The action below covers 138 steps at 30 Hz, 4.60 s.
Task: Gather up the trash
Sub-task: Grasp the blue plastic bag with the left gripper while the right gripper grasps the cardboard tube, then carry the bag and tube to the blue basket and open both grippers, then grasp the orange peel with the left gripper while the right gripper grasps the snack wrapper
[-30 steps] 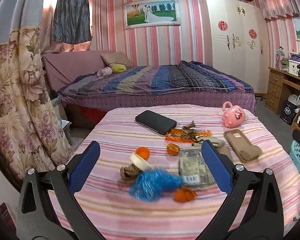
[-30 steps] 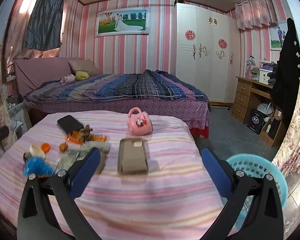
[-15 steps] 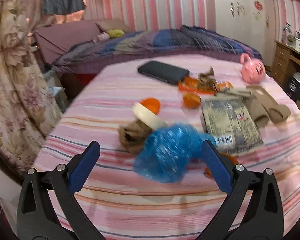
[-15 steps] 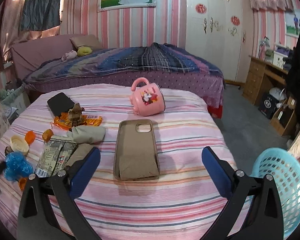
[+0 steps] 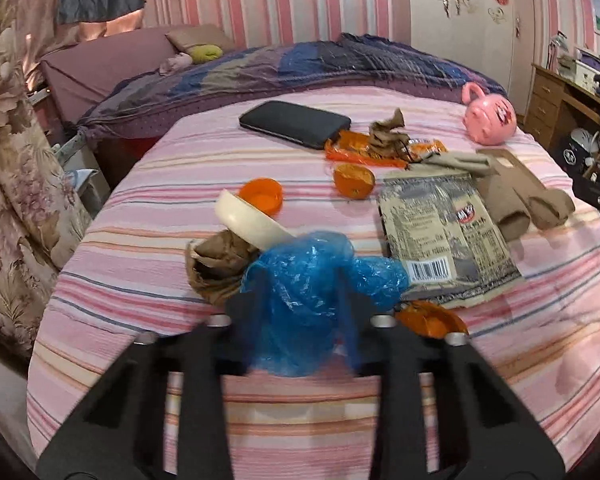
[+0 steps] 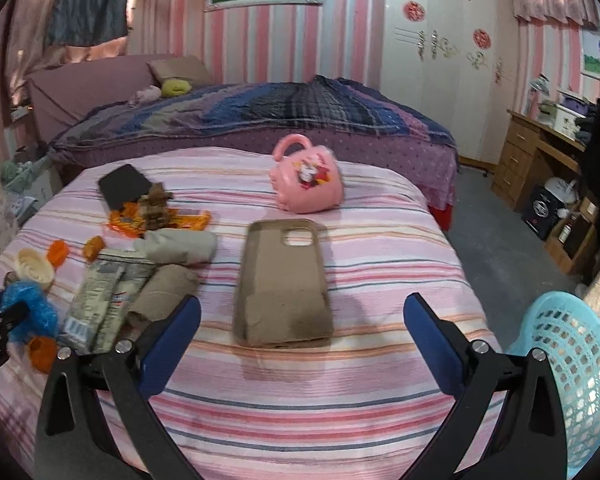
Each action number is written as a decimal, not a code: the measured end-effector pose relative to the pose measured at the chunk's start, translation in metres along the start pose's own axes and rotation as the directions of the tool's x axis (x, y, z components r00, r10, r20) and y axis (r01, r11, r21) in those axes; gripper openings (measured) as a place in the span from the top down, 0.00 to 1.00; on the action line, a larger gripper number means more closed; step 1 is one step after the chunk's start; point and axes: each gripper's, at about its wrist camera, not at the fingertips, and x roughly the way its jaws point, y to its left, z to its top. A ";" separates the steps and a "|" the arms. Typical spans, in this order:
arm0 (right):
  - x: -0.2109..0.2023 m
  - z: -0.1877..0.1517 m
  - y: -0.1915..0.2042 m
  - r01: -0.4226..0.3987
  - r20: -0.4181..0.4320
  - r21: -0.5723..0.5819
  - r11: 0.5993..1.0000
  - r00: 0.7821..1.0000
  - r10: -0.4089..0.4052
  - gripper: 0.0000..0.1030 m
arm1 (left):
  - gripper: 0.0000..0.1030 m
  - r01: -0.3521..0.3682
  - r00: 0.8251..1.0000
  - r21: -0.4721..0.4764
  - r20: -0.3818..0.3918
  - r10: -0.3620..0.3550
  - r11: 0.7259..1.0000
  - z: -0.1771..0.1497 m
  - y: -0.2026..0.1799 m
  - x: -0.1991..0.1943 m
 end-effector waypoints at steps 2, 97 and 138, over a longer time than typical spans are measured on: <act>0.001 -0.001 0.008 -0.030 -0.005 -0.016 0.999 1.000 0.030 0.04 | 0.81 0.006 1.000 -0.007 0.026 -0.006 1.000 0.003 0.001 -0.009; -0.072 -0.027 -0.251 0.268 0.017 0.190 0.944 0.961 -0.277 0.13 | 0.05 0.102 0.967 0.029 0.233 -0.106 0.994 0.072 -0.166 -0.091; -0.015 -0.004 -0.020 0.002 -0.025 -0.062 0.998 1.000 -0.003 0.13 | 0.78 0.097 0.995 -0.027 0.015 -0.096 0.995 -0.005 -0.034 -0.027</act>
